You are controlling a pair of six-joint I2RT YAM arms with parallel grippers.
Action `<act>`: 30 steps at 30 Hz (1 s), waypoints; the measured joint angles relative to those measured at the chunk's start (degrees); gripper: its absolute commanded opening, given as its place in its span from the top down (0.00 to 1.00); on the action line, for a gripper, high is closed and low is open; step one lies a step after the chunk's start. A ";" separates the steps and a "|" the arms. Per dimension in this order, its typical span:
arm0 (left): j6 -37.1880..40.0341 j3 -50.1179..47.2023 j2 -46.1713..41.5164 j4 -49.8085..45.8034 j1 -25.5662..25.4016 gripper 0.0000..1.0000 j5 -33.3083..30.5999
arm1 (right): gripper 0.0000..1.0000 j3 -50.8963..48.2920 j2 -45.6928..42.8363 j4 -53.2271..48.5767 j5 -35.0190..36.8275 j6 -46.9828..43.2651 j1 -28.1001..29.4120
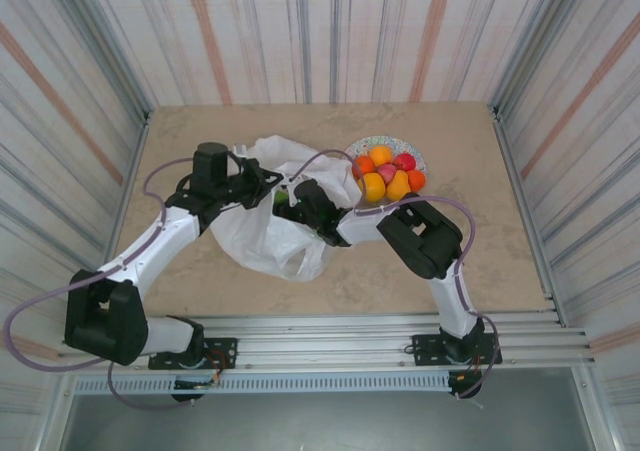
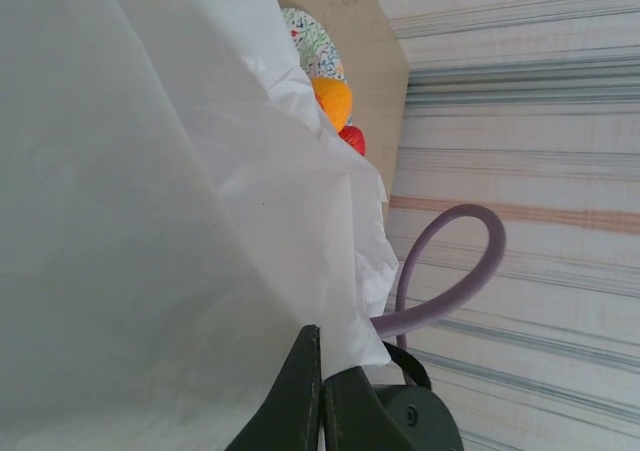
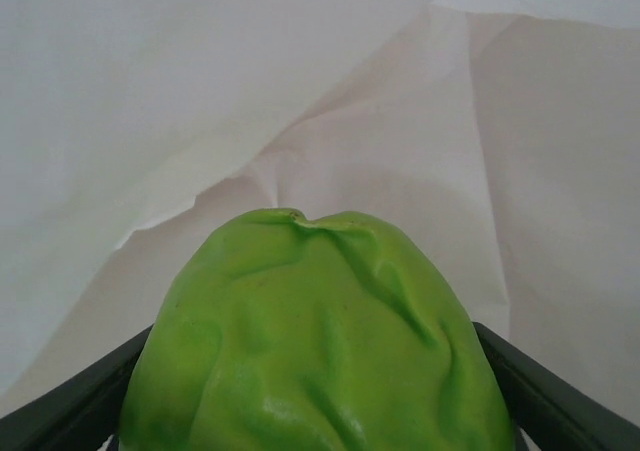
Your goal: Place the fruits into the plastic bag
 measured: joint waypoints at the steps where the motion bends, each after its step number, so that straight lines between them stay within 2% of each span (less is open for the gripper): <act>1: -0.22 -0.39 0.28 0.44 0.00 1.00 0.11 | 0.15 0.00 -0.02 -0.04 -0.24 0.46 0.00; 6: -0.63 -1.40 1.16 1.49 0.48 1.00 0.85 | 0.05 0.00 -0.68 -0.96 -1.49 2.25 -0.50; 10: -0.63 -1.81 1.18 2.49 1.64 1.00 1.42 | 0.05 -0.22 -2.56 -2.80 -2.05 2.75 -0.85; 20: -0.39 -2.23 1.27 2.49 5.77 1.00 1.57 | 0.08 -6.95 -15.04 -8.44 -2.60 1.36 -1.14; 25: -0.35 -2.32 2.58 3.45 6.64 1.00 2.23 | 0.10 -7.17 -20.65 -16.41 1.64 0.26 -1.09; 30: 0.09 -3.06 3.13 4.20 6.64 1.00 2.93 | 0.11 -3.30 -21.86 -26.23 6.21 0.42 -1.14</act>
